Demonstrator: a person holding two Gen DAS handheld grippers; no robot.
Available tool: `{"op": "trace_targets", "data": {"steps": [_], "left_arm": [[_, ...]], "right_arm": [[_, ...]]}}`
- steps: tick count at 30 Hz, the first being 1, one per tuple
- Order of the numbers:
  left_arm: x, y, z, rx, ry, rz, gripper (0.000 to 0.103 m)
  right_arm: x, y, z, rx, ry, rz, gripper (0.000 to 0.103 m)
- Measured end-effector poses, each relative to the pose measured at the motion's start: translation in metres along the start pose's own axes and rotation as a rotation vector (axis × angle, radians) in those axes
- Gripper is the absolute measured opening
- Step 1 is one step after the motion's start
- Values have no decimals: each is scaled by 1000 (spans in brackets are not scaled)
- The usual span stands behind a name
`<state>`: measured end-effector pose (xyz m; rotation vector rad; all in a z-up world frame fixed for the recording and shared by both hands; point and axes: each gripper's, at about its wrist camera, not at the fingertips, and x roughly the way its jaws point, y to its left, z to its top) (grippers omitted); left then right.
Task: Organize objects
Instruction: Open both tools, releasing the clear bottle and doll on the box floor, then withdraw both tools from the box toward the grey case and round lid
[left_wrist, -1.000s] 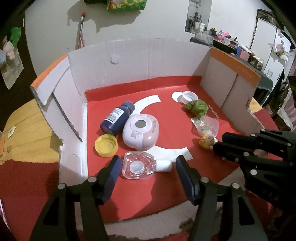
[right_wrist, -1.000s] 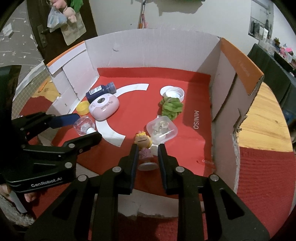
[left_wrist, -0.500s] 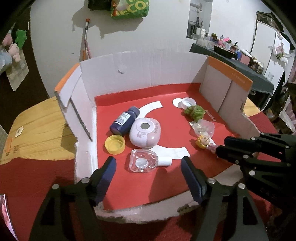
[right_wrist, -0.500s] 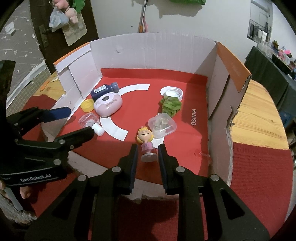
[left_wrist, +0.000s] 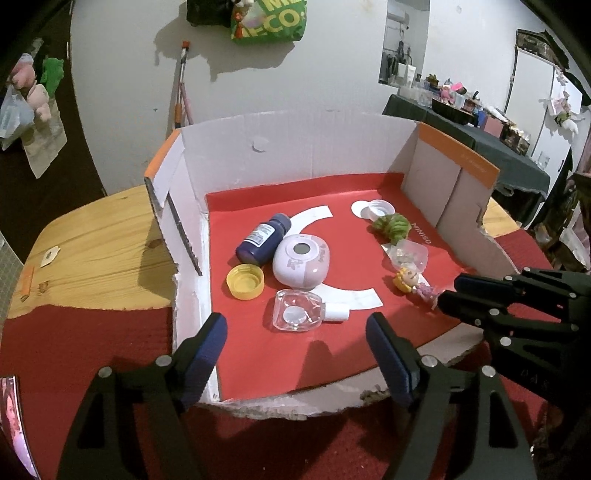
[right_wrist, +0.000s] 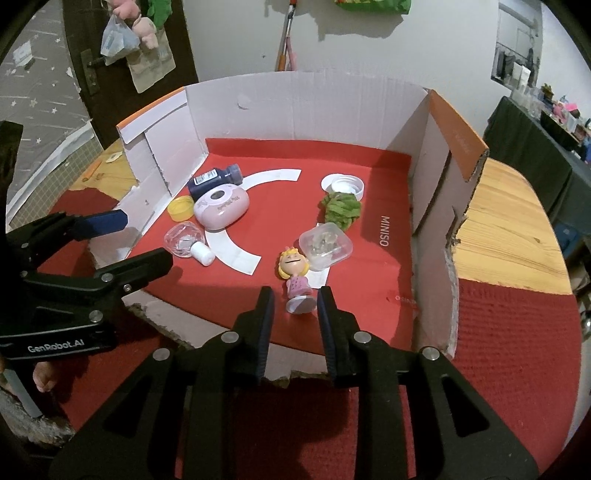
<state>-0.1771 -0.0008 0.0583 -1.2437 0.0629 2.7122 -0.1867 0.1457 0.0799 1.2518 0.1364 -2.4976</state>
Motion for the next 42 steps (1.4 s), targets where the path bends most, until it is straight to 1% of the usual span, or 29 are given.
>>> {"op": "trace_targets", "data": {"steps": [5, 7, 9, 10, 11, 15, 18, 19, 20, 24, 28, 31, 34, 42], "left_arm": [[-3, -1, -2, 1, -7, 3, 81], [-5, 0, -3, -2, -14, 6, 83], [-8, 1, -4, -5, -19, 6, 83], [-9, 1, -4, -5, -21, 6, 83], [-10, 2, -5, -6, -23, 6, 83], [-15, 3, -7, -9, -28, 7, 83], [-19, 2, -10, -5, -34, 10, 86], [-20, 2, -10, -5, -37, 11, 89], [-21, 2, -11, -7, -40, 13, 90], [-27, 3, -14, -17, -52, 21, 95], [-32, 5, -18, -28, -60, 31, 102], [-35, 4, -21, -29, -66, 38, 103], [-39, 3, -24, -24, -71, 49, 103], [-50, -2, -31, -14, -84, 59, 103]], "right_arm": [[-3, 1, -2, -1, -6, -2, 24], [-5, 2, -3, 0, -10, 0, 27], [-7, 4, -3, -6, -14, 2, 43], [-9, 5, -4, -7, -17, 0, 64], [-11, 5, -4, -6, -25, -1, 67], [-15, 6, -7, -8, -31, -4, 67], [-19, 7, -8, -8, -39, -7, 67], [-20, 7, -9, -8, -41, -8, 69], [-21, 7, -9, -8, -44, -10, 73], [-27, 9, -13, -11, -57, -13, 77], [-33, 10, -16, -11, -71, -13, 86], [-37, 11, -19, -11, -80, -12, 87], [-41, 10, -21, -4, -87, -8, 93], [-57, 10, -30, 7, -114, -2, 93]]}}
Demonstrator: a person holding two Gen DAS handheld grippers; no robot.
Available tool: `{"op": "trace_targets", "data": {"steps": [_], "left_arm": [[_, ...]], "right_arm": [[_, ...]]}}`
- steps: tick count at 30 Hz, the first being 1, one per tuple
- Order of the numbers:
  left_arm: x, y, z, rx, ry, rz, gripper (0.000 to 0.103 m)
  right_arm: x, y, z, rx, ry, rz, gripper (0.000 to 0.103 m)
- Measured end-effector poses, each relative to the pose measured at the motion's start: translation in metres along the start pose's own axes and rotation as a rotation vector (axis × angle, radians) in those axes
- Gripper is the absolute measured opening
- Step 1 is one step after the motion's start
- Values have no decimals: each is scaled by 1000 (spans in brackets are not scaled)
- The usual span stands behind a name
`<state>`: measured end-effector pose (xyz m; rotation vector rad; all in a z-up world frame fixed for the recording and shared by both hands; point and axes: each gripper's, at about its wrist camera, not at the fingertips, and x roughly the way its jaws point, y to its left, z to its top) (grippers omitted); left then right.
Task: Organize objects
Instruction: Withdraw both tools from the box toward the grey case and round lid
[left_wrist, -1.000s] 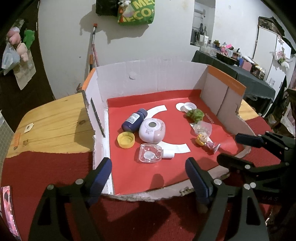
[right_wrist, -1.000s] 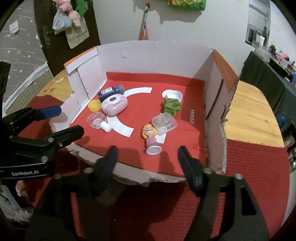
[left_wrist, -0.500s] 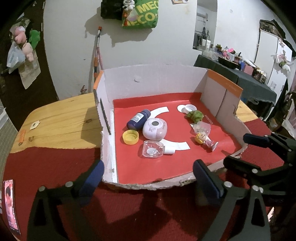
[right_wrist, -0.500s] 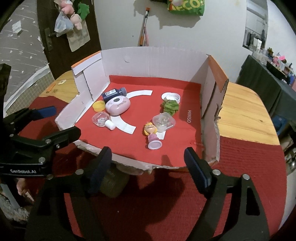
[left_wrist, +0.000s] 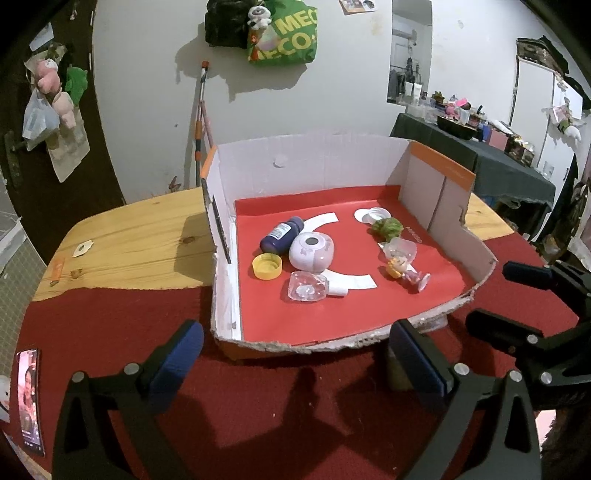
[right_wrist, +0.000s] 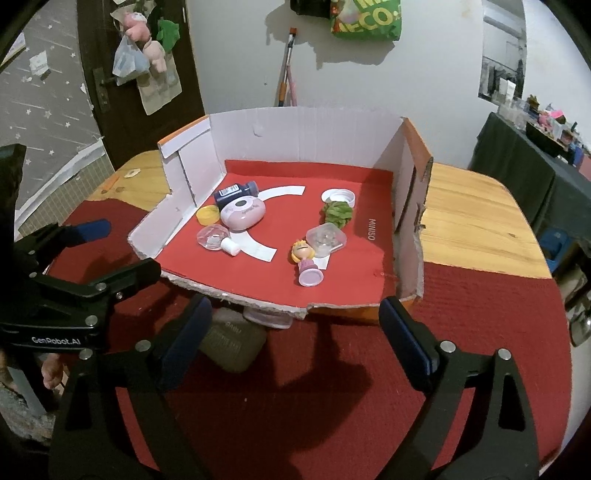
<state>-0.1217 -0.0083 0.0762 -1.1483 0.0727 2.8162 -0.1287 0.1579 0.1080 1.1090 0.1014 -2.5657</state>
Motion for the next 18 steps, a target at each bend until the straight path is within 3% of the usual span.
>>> {"op": "trace_targets", "data": {"steps": [18], "left_arm": [[-20, -20, -24, 36, -4, 5, 103]], "right_arm": [[-23, -3, -27, 12, -15, 0, 94]]}}
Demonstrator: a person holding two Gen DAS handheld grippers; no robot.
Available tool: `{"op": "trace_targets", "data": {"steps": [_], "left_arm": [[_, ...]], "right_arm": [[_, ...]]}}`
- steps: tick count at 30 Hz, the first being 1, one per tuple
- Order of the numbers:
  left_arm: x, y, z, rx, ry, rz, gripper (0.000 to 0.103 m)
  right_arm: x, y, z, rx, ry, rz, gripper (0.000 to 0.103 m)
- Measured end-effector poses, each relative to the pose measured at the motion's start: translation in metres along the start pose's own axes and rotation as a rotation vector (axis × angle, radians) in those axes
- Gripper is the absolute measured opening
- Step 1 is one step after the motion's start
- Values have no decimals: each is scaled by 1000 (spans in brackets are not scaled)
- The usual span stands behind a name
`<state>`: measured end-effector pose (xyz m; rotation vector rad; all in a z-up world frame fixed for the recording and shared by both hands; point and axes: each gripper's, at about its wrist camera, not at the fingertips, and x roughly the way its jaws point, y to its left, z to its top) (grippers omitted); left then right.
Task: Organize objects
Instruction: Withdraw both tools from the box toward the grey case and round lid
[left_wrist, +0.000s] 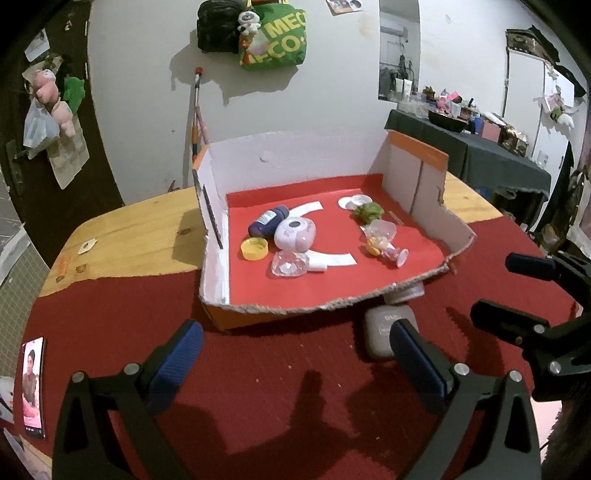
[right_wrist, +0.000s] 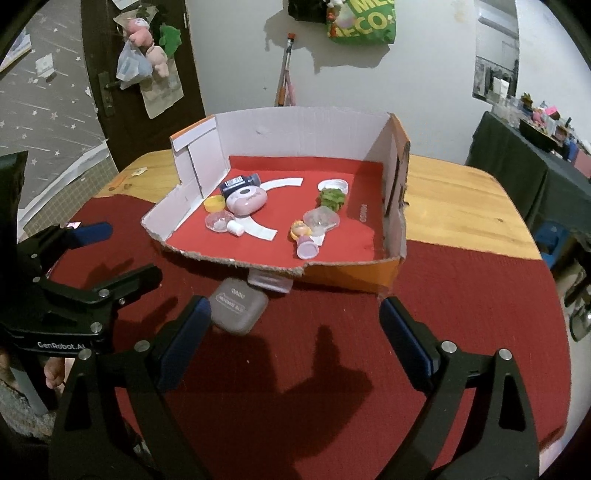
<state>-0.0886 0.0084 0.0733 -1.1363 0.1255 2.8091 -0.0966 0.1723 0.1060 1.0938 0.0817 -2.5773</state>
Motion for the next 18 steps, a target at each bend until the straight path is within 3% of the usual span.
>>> {"op": "trace_targets", "data": {"steps": [18], "left_arm": [[28, -38, -13, 33, 76, -70, 103]], "right_arm": [[3, -41, -19, 75, 43, -60, 94]]}}
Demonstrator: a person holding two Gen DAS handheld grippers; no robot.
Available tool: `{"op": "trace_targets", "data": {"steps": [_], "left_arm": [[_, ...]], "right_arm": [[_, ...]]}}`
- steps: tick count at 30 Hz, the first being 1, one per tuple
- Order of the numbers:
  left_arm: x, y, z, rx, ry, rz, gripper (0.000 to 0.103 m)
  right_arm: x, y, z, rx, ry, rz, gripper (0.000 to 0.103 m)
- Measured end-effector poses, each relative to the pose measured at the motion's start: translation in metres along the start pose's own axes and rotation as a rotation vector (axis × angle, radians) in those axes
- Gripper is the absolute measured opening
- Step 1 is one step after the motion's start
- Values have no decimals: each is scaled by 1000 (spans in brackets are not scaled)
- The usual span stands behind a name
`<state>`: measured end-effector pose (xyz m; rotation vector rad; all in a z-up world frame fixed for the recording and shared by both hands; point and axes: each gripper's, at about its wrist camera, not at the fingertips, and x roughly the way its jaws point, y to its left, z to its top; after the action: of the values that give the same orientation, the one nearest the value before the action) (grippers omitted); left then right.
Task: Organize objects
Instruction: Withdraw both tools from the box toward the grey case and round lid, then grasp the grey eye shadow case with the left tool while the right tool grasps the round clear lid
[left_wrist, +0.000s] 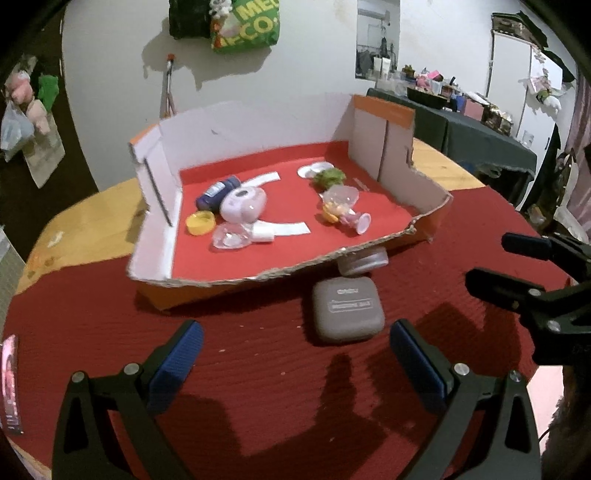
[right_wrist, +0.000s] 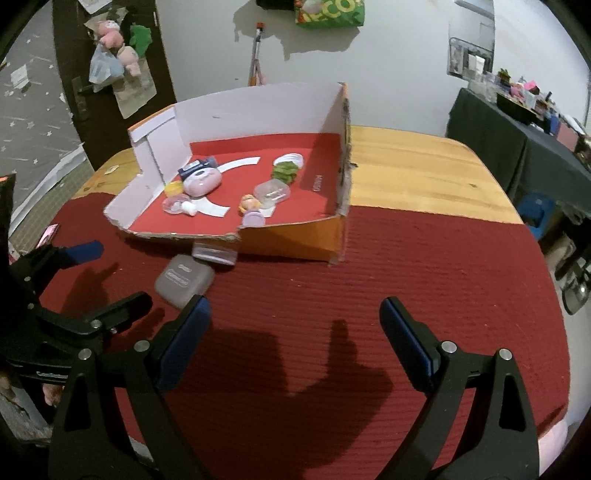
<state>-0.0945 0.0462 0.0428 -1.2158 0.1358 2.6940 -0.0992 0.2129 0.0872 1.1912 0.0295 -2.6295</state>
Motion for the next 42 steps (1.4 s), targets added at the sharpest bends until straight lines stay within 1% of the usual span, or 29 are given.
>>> {"op": "trace_targets", "data": {"steps": [3, 6, 11, 15, 18, 21, 25, 28, 32, 34, 38, 40, 42], "left_arm": [[14, -5, 3, -17, 22, -22, 103], [25, -10, 5, -17, 40, -25, 103], [39, -14, 6, 0, 57, 17, 103], [42, -1, 5, -39, 67, 8, 103], [38, 11, 1, -48, 53, 44, 103], [32, 27, -6, -68, 62, 22, 103], [26, 41, -14, -66, 62, 27, 103], [24, 47, -15, -36, 50, 1, 100], [23, 51, -14, 8, 50, -56, 100], [25, 50, -13, 33, 56, -71, 100], [27, 43, -12, 96, 64, -84, 100], [29, 40, -10, 114, 62, -93, 100], [33, 37, -7, 121, 65, -97, 100]], "right_arm": [[2, -6, -1, 11, 7, -8, 94], [5, -12, -2, 21, 17, -19, 94], [12, -15, -1, 30, 32, -28, 94], [19, -8, 0, 19, 46, -18, 94], [28, 3, 0, -2, 64, -3, 94], [37, 15, 1, -23, 79, 11, 94], [49, 33, 4, -51, 93, 33, 94], [57, 44, 4, -73, 104, 47, 94], [62, 52, 4, -118, 112, 41, 93], [65, 54, 4, -138, 113, 33, 93], [74, 61, 6, -167, 113, 53, 93], [77, 63, 7, -186, 106, 27, 92], [78, 59, 8, -175, 97, 8, 89]]}}
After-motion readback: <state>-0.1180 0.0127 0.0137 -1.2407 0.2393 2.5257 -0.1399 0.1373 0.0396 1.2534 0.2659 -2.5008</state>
